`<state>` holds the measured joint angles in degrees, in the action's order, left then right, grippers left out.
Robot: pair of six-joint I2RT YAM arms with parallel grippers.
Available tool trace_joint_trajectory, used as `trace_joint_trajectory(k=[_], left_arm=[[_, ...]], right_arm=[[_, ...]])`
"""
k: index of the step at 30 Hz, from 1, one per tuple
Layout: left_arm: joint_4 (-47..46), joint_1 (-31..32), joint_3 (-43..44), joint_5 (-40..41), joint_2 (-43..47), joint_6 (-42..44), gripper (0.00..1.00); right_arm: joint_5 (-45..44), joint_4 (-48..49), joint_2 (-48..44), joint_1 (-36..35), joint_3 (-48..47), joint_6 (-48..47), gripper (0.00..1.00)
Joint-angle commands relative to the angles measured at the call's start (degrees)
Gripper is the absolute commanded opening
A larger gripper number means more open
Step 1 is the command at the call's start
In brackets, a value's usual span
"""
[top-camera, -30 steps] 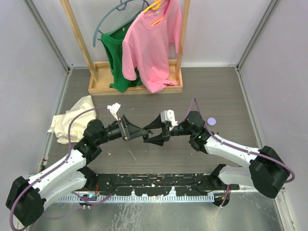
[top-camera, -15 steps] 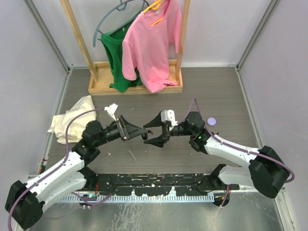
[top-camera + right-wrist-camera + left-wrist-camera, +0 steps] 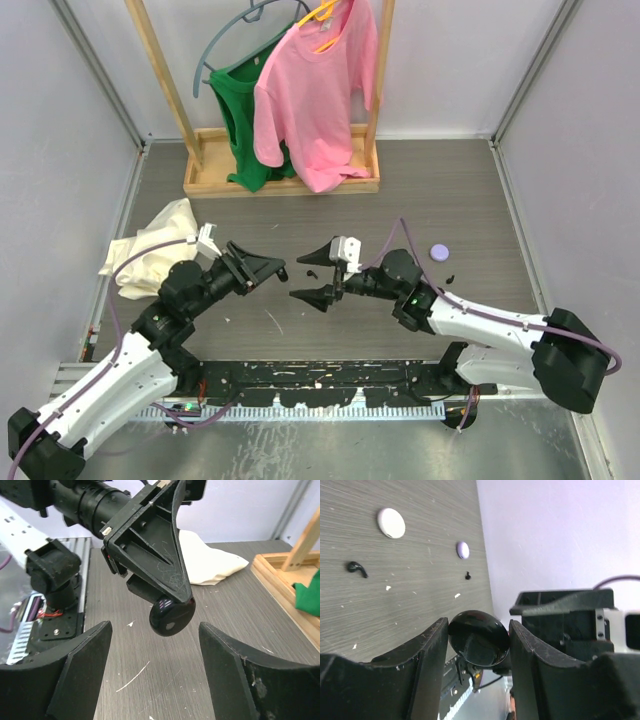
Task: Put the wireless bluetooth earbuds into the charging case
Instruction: Pick up the charging case at the center of the board.
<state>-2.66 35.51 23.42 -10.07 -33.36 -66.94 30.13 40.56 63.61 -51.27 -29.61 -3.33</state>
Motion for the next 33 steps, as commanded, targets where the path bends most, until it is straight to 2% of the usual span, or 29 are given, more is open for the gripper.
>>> trace_joint_trajectory(k=[1,10,18,27,33], left_arm=[[2.47,-0.21,1.54,7.92,1.42,-1.67,0.33],[2.75,-0.17,1.93,11.03,0.6,-2.92,0.31],[1.81,-0.18,1.92,11.02,-0.4,-3.73,0.31],[1.16,-0.1,1.45,11.28,-0.32,-4.43,0.31],[1.07,-0.1,1.28,11.14,-0.56,-4.14,0.31]], right_arm=[[-18.76,4.94,-1.18,-5.58,0.78,-1.67,0.76],[-35.5,8.05,4.63,-15.11,-1.51,-3.17,0.73],[-45.11,14.75,12.14,-18.28,-3.47,-3.09,0.7],[-49.95,20.12,17.24,-18.78,-5.2,-3.71,0.63],[-50.32,19.4,18.12,-18.83,-6.16,-3.45,0.49]])
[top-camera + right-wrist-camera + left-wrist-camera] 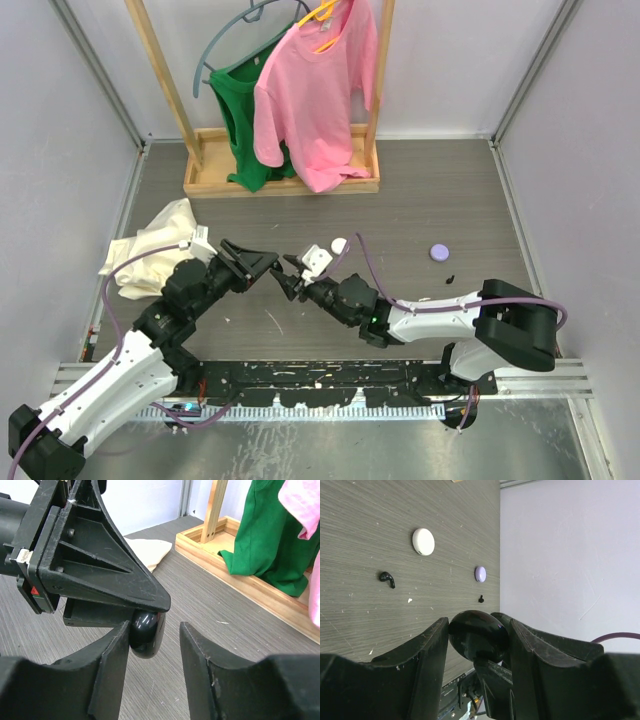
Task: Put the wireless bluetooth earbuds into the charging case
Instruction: Pick up the charging case at the center of the board.
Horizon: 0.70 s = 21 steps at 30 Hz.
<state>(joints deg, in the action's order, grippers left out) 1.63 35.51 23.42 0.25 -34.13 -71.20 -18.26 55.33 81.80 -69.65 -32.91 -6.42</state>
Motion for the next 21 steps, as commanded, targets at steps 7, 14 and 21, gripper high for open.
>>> trace_joint_trajectory(k=[7,14,21], left_arm=[[-3.07,-0.09,1.48,0.21,0.61,3.62,0.41],[-5.3,-0.09,0.84,-1.71,2.44,11.0,0.66],[-12.42,-0.09,-0.4,-8.63,2.46,19.69,0.8]], right_arm=[[-1.94,4.3,-2.69,-0.32,-0.45,0.49,0.29],[4.7,-0.66,-9.91,2.89,2.75,5.27,0.2],[21.06,-12.23,-20.64,12.16,3.8,14.21,0.18]])
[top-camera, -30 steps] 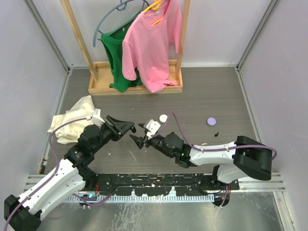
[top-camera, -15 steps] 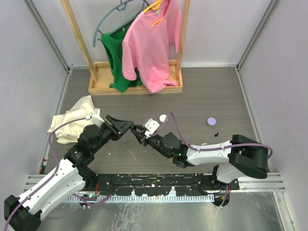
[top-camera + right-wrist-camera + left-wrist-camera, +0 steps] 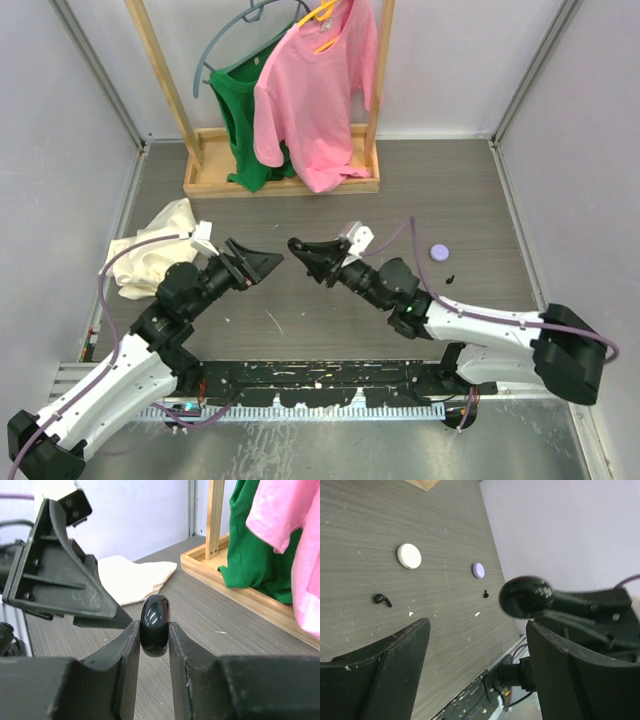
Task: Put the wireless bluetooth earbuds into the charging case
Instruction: Pick up the charging case at the center of the board.
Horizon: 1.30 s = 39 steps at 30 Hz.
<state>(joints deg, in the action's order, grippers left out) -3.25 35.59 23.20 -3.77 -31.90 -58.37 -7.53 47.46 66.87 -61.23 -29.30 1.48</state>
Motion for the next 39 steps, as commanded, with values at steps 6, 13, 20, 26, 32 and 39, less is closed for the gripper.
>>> trace_joint_trajectory(k=[6,13,20,26,32,39], left_arm=[[-14.67,-0.18,-1.49,-10.94,-1.27,12.58,0.83],[-20.5,-0.18,-1.75,-17.2,-2.39,19.66,0.84],[-28.48,-0.22,-2.54,-21.88,-3.68,22.36,0.82],[-30.95,-0.24,-2.52,-24.13,-6.07,22.49,0.76],[-32.87,-0.2,-2.74,-25.1,-7.2,21.07,0.74],[-34.32,-0.17,-2.66,-26.04,-8.03,19.24,0.72]], right_arm=[[18.44,-12.48,-12.84,9.9,-0.74,9.98,0.18],[28.73,-15.56,-16.7,16.43,-2.15,15.4,0.18],[34.16,-14.39,-15.59,17.99,-3.72,19.65,0.18],[37.02,-8.66,-14.14,18.31,-3.04,23.85,0.18],[38.31,-5.79,-12.78,18.37,-2.77,25.63,0.18],[39.01,-4.84,-11.78,18.34,-2.61,26.15,0.18]])
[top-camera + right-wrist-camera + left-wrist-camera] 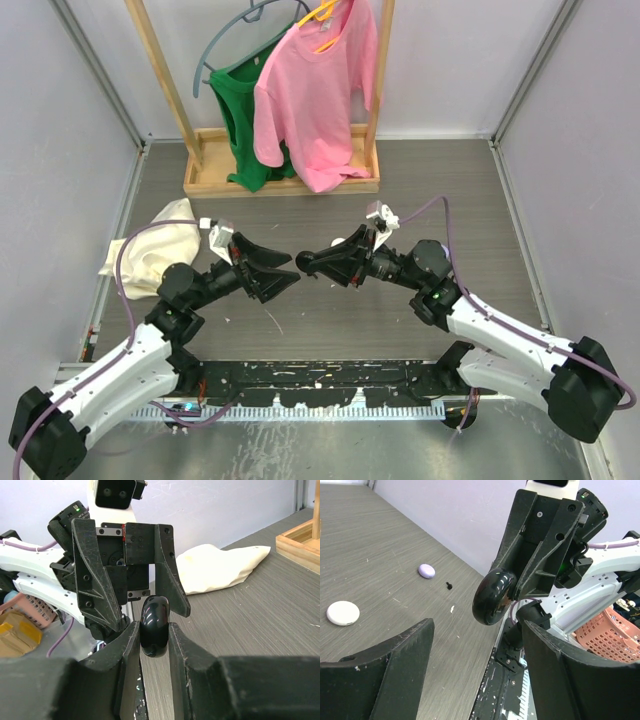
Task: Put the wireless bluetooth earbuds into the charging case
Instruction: Pick up the charging case at the center of the board.
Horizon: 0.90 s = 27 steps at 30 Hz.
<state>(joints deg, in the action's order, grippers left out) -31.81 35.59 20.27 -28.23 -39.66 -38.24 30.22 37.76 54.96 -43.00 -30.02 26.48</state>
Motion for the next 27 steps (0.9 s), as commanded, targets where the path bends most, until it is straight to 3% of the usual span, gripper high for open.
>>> trace_joint_trajectory(k=[1,17,27], left_arm=[[-5.76,-0.17,0.29,-1.6,-0.39,-1.09,0.72],[-8.58,-0.18,0.38,-2.72,-3.9,-3.15,0.69],[-7.93,0.2,-1.49,2.06,-1.2,-0.6,0.7]], right_arm=[[1.18,4.85,0.22,0.16,-1.93,1.2,0.18],[0.3,2.34,-0.34,-0.3,-2.84,0.64,0.17],[-9.13,-3.63,-2.37,-5.86,-4.01,-3.96,0.15]])
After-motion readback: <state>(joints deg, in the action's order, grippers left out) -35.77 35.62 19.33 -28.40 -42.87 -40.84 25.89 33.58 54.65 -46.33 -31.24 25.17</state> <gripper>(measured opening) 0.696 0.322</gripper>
